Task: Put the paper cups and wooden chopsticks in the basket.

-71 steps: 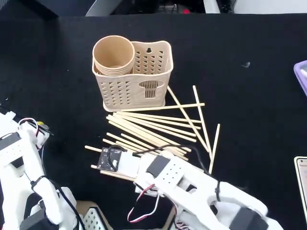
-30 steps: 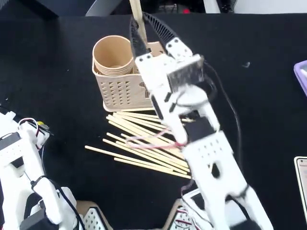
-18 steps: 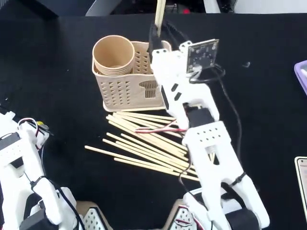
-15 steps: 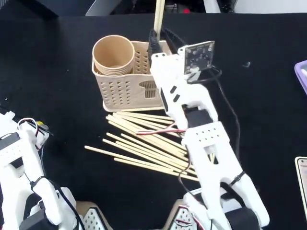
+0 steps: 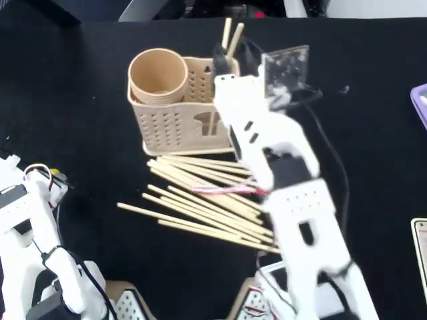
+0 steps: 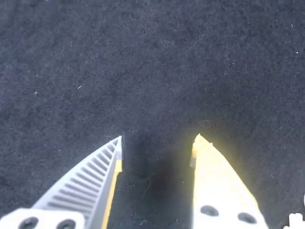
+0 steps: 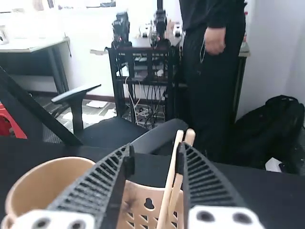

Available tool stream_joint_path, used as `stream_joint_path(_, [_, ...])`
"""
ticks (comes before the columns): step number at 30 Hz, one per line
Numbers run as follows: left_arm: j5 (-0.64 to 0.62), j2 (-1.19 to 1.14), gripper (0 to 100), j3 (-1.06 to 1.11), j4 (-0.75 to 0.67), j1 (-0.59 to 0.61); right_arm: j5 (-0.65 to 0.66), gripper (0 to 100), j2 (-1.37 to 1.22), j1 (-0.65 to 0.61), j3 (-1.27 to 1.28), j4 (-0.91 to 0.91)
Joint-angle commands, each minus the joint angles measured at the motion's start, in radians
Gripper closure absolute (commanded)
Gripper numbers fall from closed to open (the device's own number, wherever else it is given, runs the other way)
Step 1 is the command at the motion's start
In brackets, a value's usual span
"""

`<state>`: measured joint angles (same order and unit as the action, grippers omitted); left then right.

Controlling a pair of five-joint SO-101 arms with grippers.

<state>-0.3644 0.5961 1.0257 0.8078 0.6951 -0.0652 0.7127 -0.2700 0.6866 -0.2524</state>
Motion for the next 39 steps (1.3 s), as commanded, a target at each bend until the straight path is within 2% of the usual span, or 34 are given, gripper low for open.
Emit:
stream_joint_path(1, [0.003,0.025,77,-0.021,-0.008,-0.012,0.0,86.1,0.173,0.044,-0.054,-0.172])
stream_joint_path(6, [0.003,0.025,77,-0.021,-0.008,-0.012,0.003,90.4,0.354,0.212,0.031,-0.462])
stream_joint_path(8, [0.003,0.025,77,-0.021,-0.008,-0.012,0.066,90.7,0.39,0.262,0.125,-0.523])
stream_joint_path(12, [0.003,0.025,77,-0.021,-0.008,-0.012,0.287,90.6,0.394,0.29,0.384,-0.488])
stream_joint_path(16, [0.003,0.025,77,-0.021,-0.008,-0.01,0.361,87.5,0.302,0.292,0.536,-0.365])
stream_joint_path(22, [0.003,0.025,77,-0.021,-0.008,-0.005,0.365,82.4,-0.028,0.292,0.406,-0.351])
stream_joint_path(31, [0.003,0.025,77,-0.021,-0.008,-0.007,0.368,82.3,-0.545,0.376,0.145,-0.345])
stream_joint_path(35, [0.003,0.025,77,-0.022,-0.008,-0.008,0.368,82.5,-0.67,0.374,0.084,-0.353])
stream_joint_path(39, [0.003,0.025,77,-0.022,-0.008,-0.008,0.368,82.5,-0.648,0.367,0.065,-0.39])
